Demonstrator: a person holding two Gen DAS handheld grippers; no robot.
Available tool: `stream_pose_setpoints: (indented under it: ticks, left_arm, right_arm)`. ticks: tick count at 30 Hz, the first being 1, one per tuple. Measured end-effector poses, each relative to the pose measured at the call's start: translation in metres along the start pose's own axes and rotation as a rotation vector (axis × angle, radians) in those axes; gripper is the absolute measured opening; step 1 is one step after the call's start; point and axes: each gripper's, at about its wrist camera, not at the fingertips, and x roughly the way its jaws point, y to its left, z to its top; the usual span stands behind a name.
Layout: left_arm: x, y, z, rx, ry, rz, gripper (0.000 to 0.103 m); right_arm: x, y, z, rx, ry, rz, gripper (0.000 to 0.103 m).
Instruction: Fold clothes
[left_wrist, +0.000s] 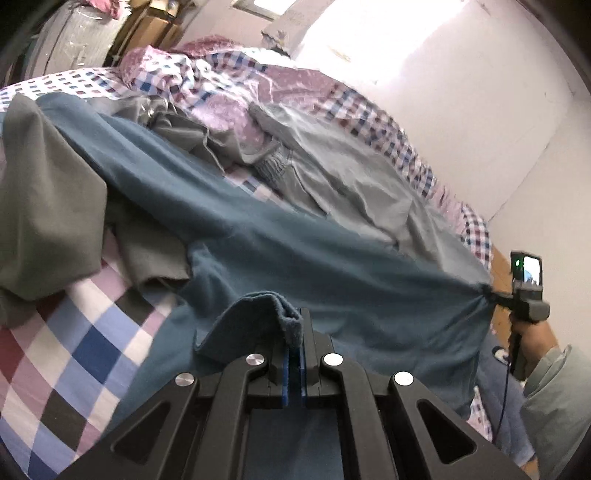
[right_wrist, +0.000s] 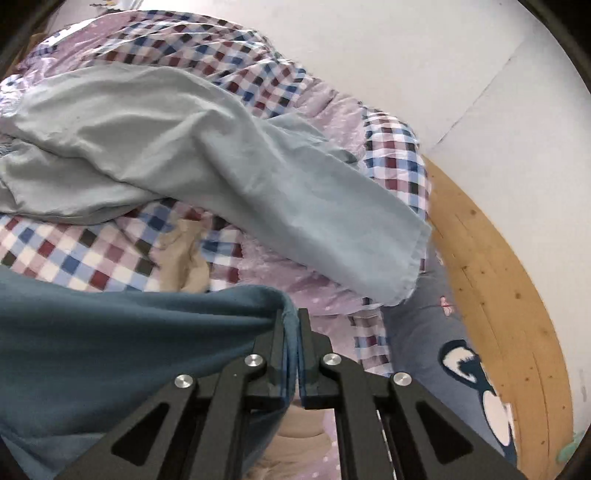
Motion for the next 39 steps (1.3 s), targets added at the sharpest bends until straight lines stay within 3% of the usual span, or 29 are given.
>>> stream_pose_setpoints:
  ticks: [3, 6, 10, 14, 22, 25, 27, 30, 34, 39]
  left_arm:
    - [0.021, 0.008, -0.007, -0.024, 0.113, 0.062, 0.002]
    - [0.028, 0.013, -0.011, -0.034, 0.146, 0.082, 0.002]
    - [0.025, 0.007, -0.008, -0.001, 0.135, 0.091, 0.002]
    - [0.026, 0.010, -0.008, -0.019, 0.153, 0.085, 0.002]
    - [0.026, 0.016, -0.006, -0.054, 0.181, 0.063, 0.010]
    - [0.021, 0.014, -0.004, -0.060, 0.172, 0.032, 0.031]
    - [0.017, 0.013, -0.002, -0.064, 0.166, 0.011, 0.056]
    - [0.005, 0.009, 0.001, -0.057, 0.142, -0.017, 0.073]
    - [-0.023, 0.009, 0.009, -0.041, 0.080, -0.045, 0.075]
    - [-0.065, 0.035, 0.019, -0.072, -0.019, -0.047, 0.079]
  right_arm:
    - [0.023, 0.008, -0.010, -0.023, 0.085, 0.010, 0.002]
    - [0.043, 0.016, -0.022, -0.026, 0.159, 0.031, 0.009]
    - [0.026, 0.004, -0.051, 0.052, 0.163, 0.099, 0.048]
    - [-0.010, -0.014, -0.092, 0.138, 0.129, 0.201, 0.063]
    - [-0.078, -0.047, -0.175, 0.309, 0.070, 0.402, 0.064]
    - [-0.083, -0.042, -0.232, 0.374, 0.151, 0.464, 0.063]
    - [-0.091, -0.037, -0.265, 0.417, 0.172, 0.469, 0.063]
    - [-0.119, -0.039, -0.304, 0.576, 0.118, 0.457, 0.063]
    - [-0.161, -0.033, -0.300, 0.603, 0.006, 0.479, 0.064]
    - [-0.194, 0.017, -0.297, 0.466, -0.033, 0.546, 0.064]
